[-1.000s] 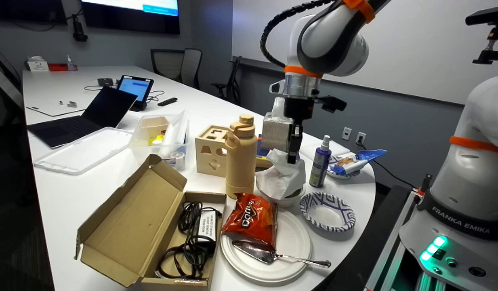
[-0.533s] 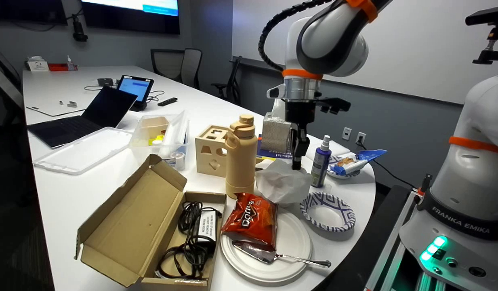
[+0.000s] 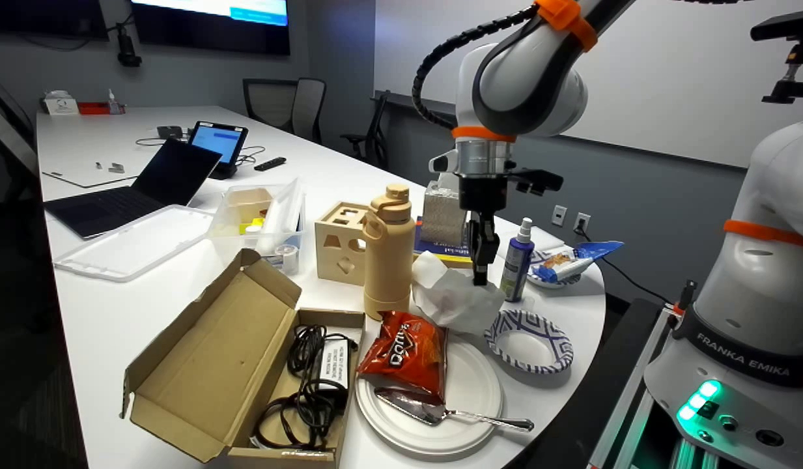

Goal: Fold the tissue on top of the bowl with blocks

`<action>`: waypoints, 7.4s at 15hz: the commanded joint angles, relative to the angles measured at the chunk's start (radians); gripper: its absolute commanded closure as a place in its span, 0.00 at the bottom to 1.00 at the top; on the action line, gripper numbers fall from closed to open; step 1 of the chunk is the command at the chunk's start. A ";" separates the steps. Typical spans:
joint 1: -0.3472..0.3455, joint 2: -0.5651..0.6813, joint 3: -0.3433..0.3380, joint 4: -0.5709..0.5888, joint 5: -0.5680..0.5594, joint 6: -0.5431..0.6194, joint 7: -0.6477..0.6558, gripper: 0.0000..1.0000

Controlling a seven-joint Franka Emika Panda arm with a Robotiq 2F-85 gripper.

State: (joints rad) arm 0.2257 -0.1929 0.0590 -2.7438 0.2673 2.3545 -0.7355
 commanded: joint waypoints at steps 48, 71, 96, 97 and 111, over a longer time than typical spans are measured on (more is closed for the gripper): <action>-0.117 0.208 -0.054 -0.007 0.471 0.091 -0.024 0.26; -0.173 -0.003 -0.065 -0.018 0.213 -0.147 0.217 1.00; -0.205 0.130 -0.094 -0.006 0.202 -0.402 0.600 1.00; -0.205 0.141 -0.092 -0.006 0.198 -0.387 0.621 1.00; -0.201 0.073 -0.072 -0.032 0.193 -0.207 0.716 1.00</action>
State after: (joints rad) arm 0.0308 -0.0395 -0.0261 -2.7394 0.4693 2.1171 -0.0344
